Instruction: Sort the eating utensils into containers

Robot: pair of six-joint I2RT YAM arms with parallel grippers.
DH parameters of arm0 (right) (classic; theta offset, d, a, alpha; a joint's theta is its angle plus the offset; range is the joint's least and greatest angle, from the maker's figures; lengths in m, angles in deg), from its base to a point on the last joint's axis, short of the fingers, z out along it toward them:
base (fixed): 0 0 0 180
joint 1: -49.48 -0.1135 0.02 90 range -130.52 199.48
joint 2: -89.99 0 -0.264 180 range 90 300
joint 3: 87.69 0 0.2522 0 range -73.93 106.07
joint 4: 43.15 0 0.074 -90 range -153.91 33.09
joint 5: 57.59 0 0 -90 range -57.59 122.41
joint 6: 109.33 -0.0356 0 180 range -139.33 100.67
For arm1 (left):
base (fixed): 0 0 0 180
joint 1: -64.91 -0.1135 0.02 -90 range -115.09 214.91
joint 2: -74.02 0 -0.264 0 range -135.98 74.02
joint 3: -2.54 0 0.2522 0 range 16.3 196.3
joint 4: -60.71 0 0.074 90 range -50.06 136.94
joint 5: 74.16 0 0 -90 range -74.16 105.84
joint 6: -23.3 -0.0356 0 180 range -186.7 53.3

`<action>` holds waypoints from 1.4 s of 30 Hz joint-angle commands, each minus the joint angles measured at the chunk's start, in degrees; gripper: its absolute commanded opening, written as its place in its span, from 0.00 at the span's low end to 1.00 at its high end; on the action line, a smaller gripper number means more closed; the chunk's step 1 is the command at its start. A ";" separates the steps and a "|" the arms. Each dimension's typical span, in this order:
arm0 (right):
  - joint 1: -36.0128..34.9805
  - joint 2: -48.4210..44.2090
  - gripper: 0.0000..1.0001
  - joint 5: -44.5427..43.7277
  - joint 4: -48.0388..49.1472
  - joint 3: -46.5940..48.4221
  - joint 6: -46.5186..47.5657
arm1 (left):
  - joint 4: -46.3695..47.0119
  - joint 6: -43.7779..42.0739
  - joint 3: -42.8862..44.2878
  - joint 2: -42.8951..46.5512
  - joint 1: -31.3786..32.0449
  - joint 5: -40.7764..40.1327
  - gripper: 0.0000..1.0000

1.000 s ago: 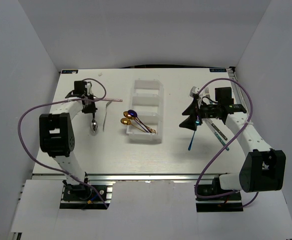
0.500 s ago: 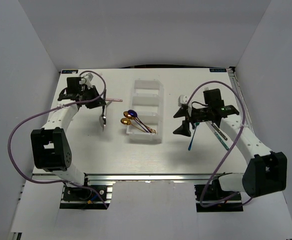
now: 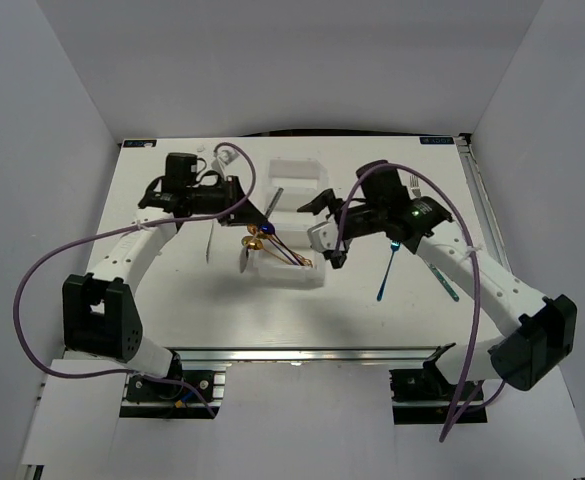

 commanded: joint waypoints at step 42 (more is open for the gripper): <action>-14.88 7.89 0.02 -25.65 2.17 2.14 5.83 | -6.01 -2.45 0.28 -0.24 10.63 3.29 0.32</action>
